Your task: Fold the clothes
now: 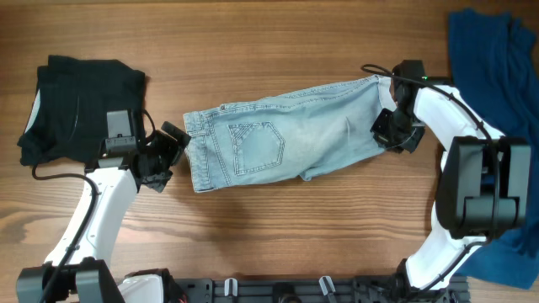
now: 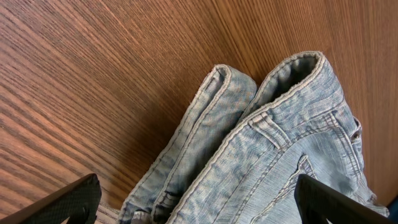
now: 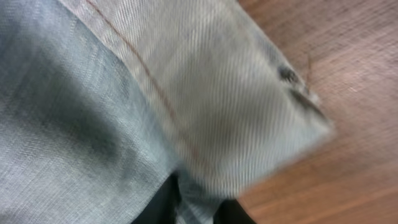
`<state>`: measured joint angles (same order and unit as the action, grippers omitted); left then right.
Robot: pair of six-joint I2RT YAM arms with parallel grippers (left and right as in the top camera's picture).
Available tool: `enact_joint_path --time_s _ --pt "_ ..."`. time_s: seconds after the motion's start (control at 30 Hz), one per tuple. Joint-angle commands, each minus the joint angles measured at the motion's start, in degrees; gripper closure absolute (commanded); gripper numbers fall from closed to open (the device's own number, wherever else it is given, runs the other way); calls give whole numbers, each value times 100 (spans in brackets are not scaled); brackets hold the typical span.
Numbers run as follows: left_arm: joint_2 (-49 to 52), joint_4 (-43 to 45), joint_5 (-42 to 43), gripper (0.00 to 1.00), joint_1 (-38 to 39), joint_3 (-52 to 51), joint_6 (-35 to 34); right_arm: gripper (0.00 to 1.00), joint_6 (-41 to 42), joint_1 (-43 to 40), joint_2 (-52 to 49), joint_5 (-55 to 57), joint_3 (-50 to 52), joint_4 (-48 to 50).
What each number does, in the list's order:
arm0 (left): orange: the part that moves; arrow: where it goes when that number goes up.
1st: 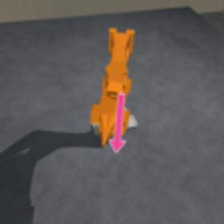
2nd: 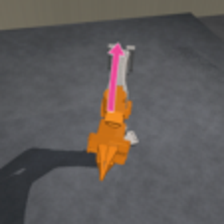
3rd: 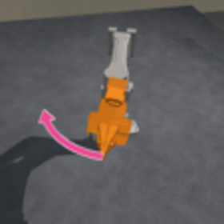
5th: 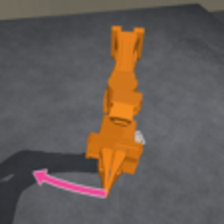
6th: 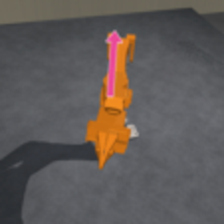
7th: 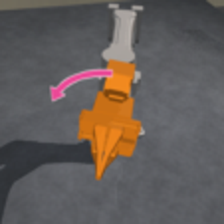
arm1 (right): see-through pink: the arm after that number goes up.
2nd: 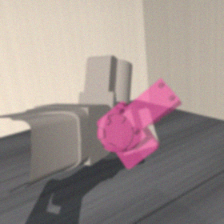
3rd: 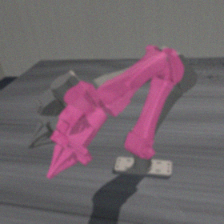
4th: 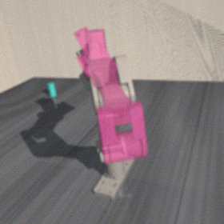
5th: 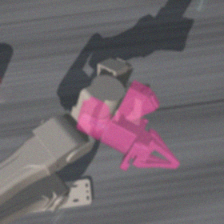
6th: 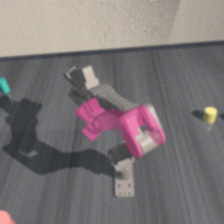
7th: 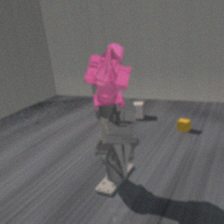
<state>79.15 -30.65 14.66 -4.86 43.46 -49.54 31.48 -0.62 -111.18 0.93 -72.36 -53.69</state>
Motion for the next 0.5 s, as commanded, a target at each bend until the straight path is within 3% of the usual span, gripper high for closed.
enact_joint_path --time_s 0.0,0.07,0.2,0.47 --pt "-72 15 -50 0 26 4 140 76 -4 42 459 310 35 -297" --pt "-72 22 -52 0 26 4 142 77 -111 37 1075 356 26 -289" --pt "-72 15 -52 2 26 4 140 88 -1853 37 1823 -734 24 992" --pt "-72 -7 -52 2 26 4 138 96 -2553 120 72 -2022 26 2282"
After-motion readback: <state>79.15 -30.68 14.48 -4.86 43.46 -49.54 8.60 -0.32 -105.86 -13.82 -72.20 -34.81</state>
